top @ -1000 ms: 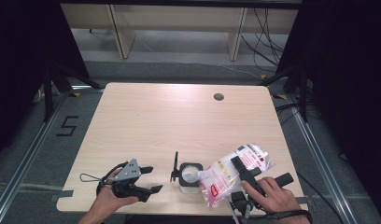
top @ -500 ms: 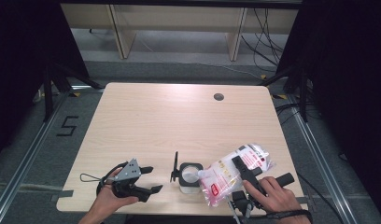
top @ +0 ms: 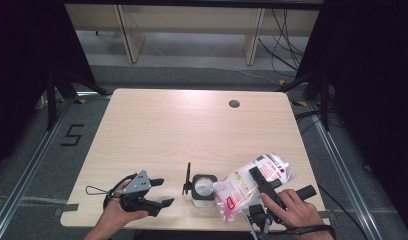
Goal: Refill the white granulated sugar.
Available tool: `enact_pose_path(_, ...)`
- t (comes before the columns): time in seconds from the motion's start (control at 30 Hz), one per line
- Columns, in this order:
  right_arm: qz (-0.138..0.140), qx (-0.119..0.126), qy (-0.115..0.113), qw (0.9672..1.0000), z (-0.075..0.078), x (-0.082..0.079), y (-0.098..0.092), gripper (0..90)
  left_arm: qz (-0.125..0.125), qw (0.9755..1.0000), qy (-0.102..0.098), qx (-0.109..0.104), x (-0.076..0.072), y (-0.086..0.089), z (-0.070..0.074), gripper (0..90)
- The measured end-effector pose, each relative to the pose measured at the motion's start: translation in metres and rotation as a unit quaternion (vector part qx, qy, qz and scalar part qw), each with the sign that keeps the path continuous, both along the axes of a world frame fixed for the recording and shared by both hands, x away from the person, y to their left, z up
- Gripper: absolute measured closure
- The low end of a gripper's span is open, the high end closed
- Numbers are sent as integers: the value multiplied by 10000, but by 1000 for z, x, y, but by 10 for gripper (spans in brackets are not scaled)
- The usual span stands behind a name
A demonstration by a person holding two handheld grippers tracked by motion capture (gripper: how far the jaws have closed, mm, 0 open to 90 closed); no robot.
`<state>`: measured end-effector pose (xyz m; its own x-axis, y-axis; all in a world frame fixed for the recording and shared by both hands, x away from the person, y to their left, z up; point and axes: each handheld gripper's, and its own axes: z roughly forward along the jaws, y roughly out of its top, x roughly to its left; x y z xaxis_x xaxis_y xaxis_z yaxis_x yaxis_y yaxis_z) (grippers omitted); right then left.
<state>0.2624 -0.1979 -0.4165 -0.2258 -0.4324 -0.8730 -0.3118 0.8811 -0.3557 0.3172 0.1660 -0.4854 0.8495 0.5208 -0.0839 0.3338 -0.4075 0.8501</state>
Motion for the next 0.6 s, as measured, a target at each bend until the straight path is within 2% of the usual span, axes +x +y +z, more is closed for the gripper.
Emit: enact_pose_path(0.6,33,-9,-46,10000,1,0,-1,463,38,10000,38,-66,-1,0,0,249)
